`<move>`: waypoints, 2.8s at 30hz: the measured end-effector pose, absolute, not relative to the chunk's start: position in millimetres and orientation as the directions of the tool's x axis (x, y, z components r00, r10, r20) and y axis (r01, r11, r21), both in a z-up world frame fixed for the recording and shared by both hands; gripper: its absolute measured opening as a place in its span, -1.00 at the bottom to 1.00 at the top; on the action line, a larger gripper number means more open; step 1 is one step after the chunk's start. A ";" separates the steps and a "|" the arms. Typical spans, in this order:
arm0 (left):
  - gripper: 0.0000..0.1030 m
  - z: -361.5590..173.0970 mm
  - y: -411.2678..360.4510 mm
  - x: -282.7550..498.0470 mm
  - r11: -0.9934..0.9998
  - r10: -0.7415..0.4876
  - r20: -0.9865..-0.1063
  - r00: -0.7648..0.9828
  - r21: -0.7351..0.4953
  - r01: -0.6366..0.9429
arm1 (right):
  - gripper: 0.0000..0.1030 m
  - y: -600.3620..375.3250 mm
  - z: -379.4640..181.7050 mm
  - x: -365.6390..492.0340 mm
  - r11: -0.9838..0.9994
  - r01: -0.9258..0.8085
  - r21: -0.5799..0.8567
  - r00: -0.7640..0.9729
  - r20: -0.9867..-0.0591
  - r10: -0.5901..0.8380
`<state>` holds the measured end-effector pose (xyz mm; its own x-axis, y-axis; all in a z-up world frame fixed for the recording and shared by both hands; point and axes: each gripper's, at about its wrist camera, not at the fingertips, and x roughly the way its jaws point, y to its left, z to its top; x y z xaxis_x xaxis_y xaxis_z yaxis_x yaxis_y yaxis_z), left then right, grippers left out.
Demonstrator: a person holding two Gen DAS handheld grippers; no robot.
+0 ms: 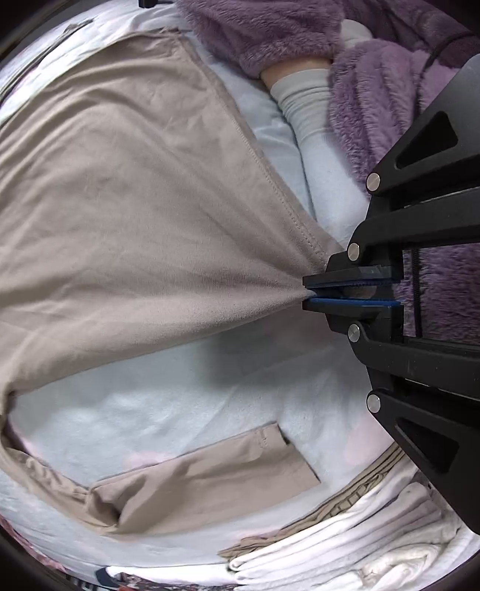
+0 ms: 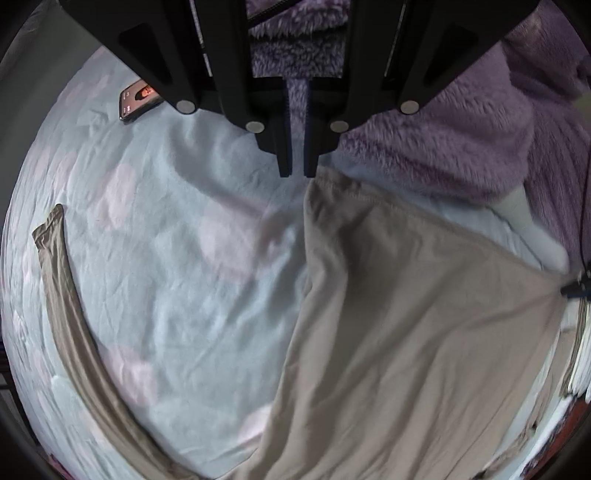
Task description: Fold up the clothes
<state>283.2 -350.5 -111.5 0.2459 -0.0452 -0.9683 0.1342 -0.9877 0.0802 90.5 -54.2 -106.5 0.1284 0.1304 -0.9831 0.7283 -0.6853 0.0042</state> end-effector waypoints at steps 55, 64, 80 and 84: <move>-0.93 -27.7 -471.3 238.2 -0.792 -0.109 -0.985 -0.130 0.007 0.611 | -0.81 -168.2 -132.9 4.3 -0.623 0.528 0.578 0.010 -0.737 -0.675; -0.93 -31.1 -429.6 136.4 -0.922 0.039 -0.956 -0.290 -0.146 0.358 | -0.81 -171.1 -129.7 9.5 -0.604 0.563 0.565 0.008 -0.734 -0.679; -0.45 -75.8 -454.0 186.4 -0.855 -0.247 -0.920 -0.304 0.059 0.515 | -0.63 -185.2 -130.6 26.8 -0.517 0.657 0.548 0.073 -0.730 -0.680; -0.45 -90.2 -485.1 219.4 -0.779 -0.263 -0.927 -0.265 0.042 0.626 | -0.55 -199.5 -122.5 43.3 -0.525 0.655 0.544 0.091 -0.746 -0.660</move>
